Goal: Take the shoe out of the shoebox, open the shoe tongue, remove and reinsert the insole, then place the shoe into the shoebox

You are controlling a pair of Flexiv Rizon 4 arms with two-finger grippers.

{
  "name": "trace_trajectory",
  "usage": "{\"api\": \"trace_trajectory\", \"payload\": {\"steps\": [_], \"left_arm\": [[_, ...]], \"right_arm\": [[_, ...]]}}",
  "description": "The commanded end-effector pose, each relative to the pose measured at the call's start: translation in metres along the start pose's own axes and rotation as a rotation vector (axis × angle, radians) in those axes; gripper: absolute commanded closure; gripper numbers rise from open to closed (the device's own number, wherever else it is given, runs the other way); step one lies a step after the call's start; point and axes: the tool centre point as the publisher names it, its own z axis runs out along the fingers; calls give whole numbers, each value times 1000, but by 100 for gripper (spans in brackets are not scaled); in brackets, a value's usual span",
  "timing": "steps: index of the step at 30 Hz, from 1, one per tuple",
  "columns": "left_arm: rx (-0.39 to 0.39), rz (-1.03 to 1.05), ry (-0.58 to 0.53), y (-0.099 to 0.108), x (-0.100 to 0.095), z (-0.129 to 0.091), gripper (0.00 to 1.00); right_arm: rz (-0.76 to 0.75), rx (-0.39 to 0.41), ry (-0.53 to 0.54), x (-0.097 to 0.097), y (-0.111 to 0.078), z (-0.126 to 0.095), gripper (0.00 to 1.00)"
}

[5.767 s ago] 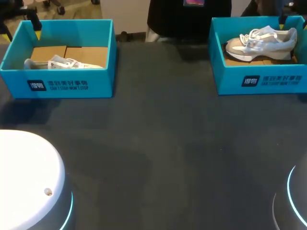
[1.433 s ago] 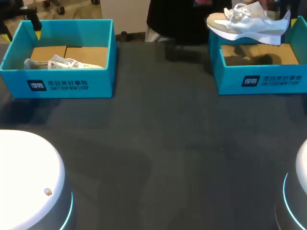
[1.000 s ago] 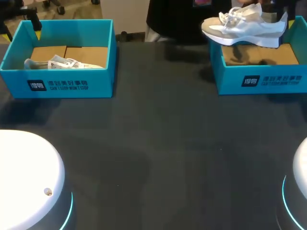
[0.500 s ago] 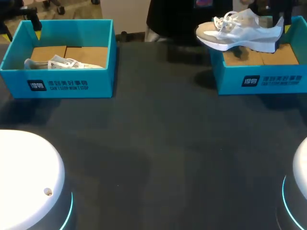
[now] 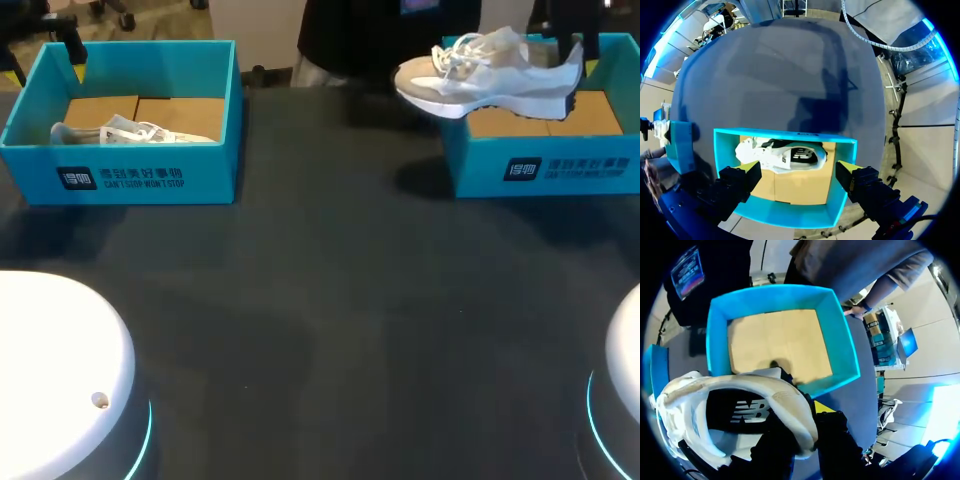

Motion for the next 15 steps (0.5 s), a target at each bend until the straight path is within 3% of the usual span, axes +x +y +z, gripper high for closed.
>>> {"api": "trace_trajectory", "payload": {"steps": [1, 15], "left_arm": [[-2, 0, 2, -1, 0, 0, 0], [-2, 0, 2, -1, 0, 0, 0]], "right_arm": [[0, -37, -16, -1, -15, -14, 100], [-32, -34, -19, 11, -59, -49, 100]]}}
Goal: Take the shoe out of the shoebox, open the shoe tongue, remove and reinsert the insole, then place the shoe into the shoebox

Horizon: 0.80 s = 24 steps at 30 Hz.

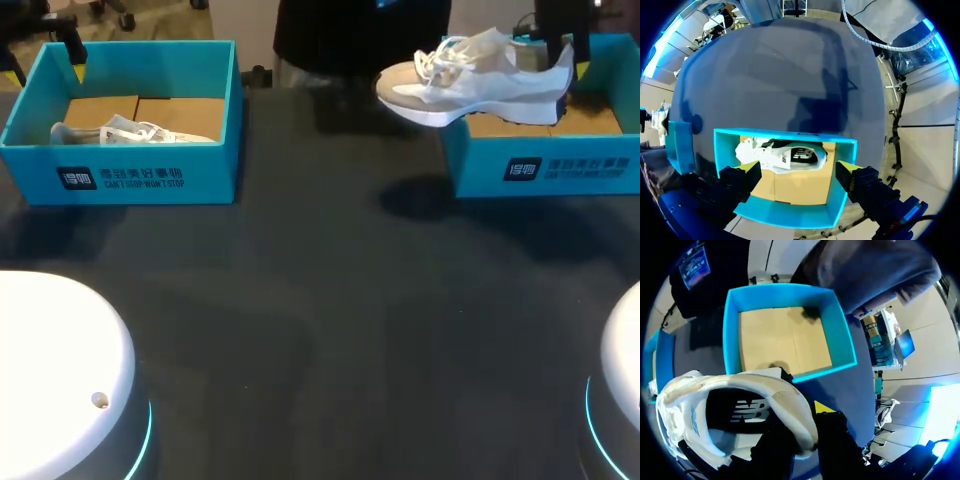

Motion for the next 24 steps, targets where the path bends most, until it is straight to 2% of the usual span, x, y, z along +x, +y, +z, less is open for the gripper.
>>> {"api": "trace_trajectory", "payload": {"steps": [1, 14, 24], "left_arm": [[-2, 0, 2, -1, 0, 0, 0], [-2, 0, 2, -1, 0, 0, 0], [-2, 0, 2, -1, 0, 0, 0]], "right_arm": [[-4, -13, -11, 2, -16, -12, 100], [-1, -28, -16, 27, -66, -28, 100], [-1, -28, -16, 27, -66, -28, 100]]}}
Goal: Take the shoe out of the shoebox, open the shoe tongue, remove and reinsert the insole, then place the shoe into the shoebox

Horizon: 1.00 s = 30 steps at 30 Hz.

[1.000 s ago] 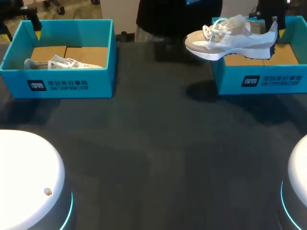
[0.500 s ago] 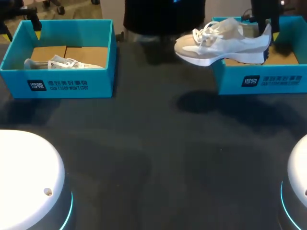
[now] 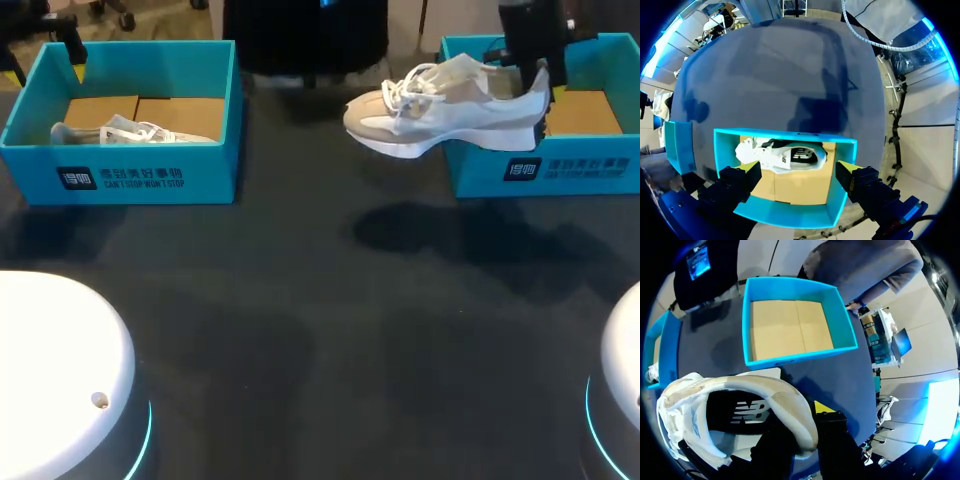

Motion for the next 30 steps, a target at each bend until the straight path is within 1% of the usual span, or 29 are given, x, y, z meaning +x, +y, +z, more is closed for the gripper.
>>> {"api": "trace_trajectory", "payload": {"steps": [1, 14, 17, 18, 22, 26, 27, 30], "left_arm": [[-2, 0, 2, -1, 0, 0, 0], [-2, 0, 2, -1, 0, 0, 0], [-2, 0, 2, -1, 0, 0, 0], [-2, 0, 2, -1, 0, 0, 0], [-2, 0, 2, -1, 0, 0, 0], [-2, 0, 2, -1, 0, 0, 0], [-2, 0, 2, -1, 0, 0, 0], [-2, 0, 2, -1, 0, 0, 0]], "right_arm": [[0, -1, 5, -2, 0, -1, 100], [0, -3, 1, -2, -1, -1, 100], [-9, -26, -29, 2, -14, -7, 100], [-5, -44, -35, 3, -23, -9, 100], [4, -56, -37, 10, -41, -11, 100], [20, -45, -40, 17, -55, -13, 100], [31, -31, -52, 19, -59, -14, 100], [29, -21, -54, 25, -72, -20, 100]]}}
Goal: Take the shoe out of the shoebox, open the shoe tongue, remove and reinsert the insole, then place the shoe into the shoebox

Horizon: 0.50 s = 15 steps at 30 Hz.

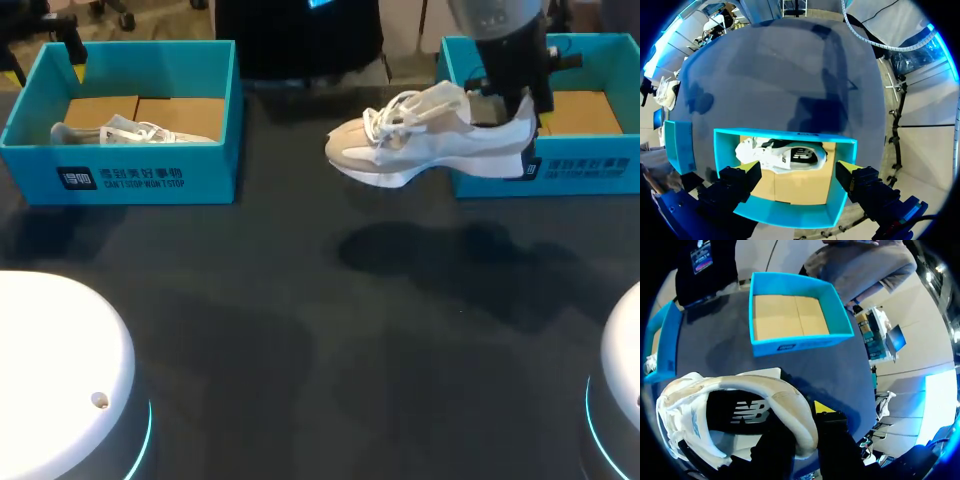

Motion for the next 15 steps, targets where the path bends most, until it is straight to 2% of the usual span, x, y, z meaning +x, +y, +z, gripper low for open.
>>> {"api": "trace_trajectory", "payload": {"steps": [1, 7, 15], "left_arm": [[-2, 0, 2, -1, 0, 0, 0], [-2, 0, 2, -1, 0, 0, 0], [-2, 0, 2, -1, 0, 0, 0]], "right_arm": [[-2, 1, -7, 7, -15, -10, 100], [12, 19, 9, 14, -42, -19, 100], [16, -21, 12, 25, -78, -25, 100]]}}
